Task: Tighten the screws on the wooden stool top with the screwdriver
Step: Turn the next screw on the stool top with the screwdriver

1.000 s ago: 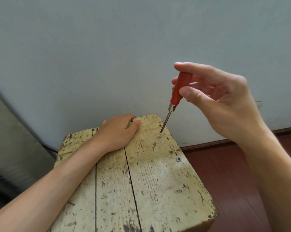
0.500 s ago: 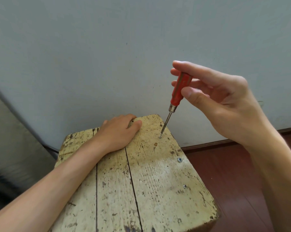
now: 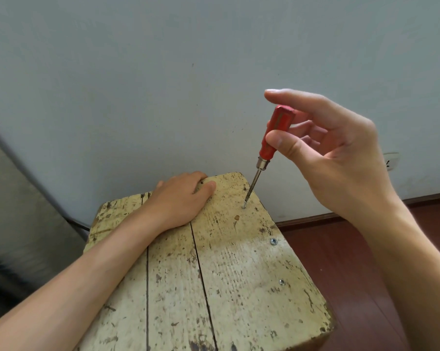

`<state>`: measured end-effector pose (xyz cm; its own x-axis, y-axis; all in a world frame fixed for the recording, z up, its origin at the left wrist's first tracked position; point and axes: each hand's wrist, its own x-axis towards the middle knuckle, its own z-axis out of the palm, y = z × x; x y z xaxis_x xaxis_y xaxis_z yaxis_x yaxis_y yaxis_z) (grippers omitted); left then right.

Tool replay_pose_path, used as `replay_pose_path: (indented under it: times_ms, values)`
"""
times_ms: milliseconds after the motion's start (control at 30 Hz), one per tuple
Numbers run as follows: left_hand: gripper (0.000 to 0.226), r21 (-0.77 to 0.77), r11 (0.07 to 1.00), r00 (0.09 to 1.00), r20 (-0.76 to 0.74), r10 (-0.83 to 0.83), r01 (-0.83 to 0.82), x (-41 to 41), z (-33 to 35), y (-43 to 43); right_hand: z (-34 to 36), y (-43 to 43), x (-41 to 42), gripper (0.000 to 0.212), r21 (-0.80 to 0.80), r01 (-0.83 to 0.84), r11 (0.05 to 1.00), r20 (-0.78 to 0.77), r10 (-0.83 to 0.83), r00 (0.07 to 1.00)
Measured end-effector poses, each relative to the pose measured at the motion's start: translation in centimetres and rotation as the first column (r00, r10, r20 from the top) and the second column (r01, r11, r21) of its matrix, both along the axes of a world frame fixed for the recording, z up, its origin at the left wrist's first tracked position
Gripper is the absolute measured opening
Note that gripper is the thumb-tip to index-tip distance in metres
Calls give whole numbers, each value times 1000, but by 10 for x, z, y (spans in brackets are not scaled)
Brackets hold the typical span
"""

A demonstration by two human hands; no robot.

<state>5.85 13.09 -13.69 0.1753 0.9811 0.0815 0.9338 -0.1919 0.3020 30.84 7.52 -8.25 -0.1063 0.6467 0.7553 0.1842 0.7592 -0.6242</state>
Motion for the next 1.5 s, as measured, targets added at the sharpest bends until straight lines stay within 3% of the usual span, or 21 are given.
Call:
replay_pose_path:
  times_ms: [133,233,400,867,1000,1267,1500]
  values:
    - [47,-4,1000,1000,-6,2,-2,0,0,0,0,2,5,42,6,-16,1000,49,15,999]
    - [49,-13,1000,1000,-9,4,-4,0,0,0,5,4,17,40,-44,-157,987,128,162,979]
    - [49,-15,1000,1000,-13,4,-4,1,0,0,9,2,22,44,-74,-245,967,105,252,962]
    - [48,-16,1000,1000,-6,3,-3,1,1,-1,2,1,7,33,-14,-38,999,-6,38,999]
    - [47,-13,1000,1000,-5,6,-6,1,2,-1,2,0,9,36,-6,-12,1000,24,12,1000]
    - [47,-15,1000,1000,-4,-2,2,1,1,1,3,0,18,40,-66,-120,991,61,124,990]
    - [47,-15,1000,1000,-3,0,0,0,-1,2,1,0,5,41,-6,1,1000,11,-1,1000]
